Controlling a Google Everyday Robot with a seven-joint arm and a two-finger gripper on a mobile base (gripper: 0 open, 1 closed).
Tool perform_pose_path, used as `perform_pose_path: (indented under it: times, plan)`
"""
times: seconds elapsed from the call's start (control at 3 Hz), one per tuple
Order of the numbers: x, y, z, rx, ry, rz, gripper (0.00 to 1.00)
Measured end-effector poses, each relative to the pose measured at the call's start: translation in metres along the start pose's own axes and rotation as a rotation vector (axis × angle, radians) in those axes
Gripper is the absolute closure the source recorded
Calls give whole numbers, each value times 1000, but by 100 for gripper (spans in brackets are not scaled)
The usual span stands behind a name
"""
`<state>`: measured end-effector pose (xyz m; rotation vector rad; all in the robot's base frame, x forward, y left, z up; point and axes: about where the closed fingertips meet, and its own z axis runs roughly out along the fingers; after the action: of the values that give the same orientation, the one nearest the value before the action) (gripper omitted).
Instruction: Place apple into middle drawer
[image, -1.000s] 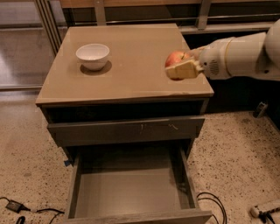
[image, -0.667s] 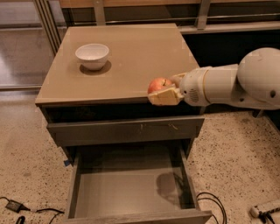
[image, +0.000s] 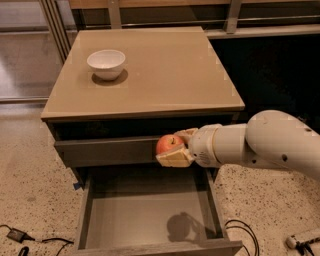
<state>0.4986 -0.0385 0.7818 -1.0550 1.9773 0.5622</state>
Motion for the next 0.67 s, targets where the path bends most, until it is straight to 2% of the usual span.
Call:
perform_pose_path:
  times: [0.33,0.67]
  plan:
    - [40,6,43,6,-17,-10,100]
    - [40,6,43,5,-16,-10,100]
